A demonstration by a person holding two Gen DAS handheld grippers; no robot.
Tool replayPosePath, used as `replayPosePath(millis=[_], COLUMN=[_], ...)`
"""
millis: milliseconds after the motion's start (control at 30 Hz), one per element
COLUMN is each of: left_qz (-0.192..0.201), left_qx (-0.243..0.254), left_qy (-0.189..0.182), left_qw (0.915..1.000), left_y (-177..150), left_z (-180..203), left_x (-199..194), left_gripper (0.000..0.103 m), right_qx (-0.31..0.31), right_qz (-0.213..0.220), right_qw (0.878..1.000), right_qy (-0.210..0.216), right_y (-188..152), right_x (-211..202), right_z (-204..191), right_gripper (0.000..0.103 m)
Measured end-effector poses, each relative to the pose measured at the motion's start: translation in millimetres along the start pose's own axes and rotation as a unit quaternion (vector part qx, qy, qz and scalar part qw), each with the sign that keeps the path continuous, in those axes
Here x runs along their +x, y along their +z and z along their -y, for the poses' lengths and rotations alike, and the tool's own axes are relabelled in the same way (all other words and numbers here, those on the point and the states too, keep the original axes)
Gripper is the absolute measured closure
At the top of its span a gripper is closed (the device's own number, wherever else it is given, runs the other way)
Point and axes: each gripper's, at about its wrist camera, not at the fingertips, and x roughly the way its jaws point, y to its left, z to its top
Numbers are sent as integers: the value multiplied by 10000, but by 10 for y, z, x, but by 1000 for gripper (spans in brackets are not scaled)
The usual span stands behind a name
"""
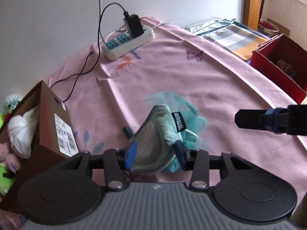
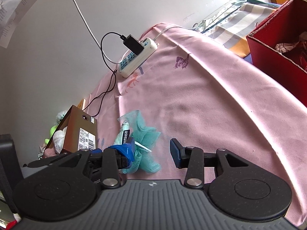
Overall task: Organize soft objects
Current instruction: 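Grasp the mint-green cloth with the left tool while the right tool grasps the teal mesh sponge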
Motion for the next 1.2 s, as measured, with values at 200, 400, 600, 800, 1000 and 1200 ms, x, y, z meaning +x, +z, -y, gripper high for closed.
replayPosePath(millis=[200, 400, 600, 800, 1000, 1200], left_qz=[189, 193, 460, 691, 950, 999], left_qx=[34, -75, -63, -440, -850, -1344], left_qy=[114, 27, -134, -94, -91, -151], left_qw=[9998, 9998, 9988, 9966, 9918, 9858], left_y=[-30, -27, -69, 10, 48, 19], left_z=[73, -13, -98, -335, -543, -810], left_x=[-13, -53, -269, -430, -581, -646], left_gripper=[71, 101, 102, 103, 103, 103], right_qx=[-37, 21, -26, -159, -247, -165], right_qz=[-118, -245, -354, -578, -820, -977], right_qw=[9999, 9996, 9990, 9977, 9958, 9950], right_qy=[92, 160, 277, 325, 325, 137], right_y=[12, 43, 74, 68, 33, 39], right_x=[90, 196, 291, 483, 747, 956], right_z=[46, 83, 74, -5, -121, -203], right_gripper=[78, 78, 78, 78, 78, 78])
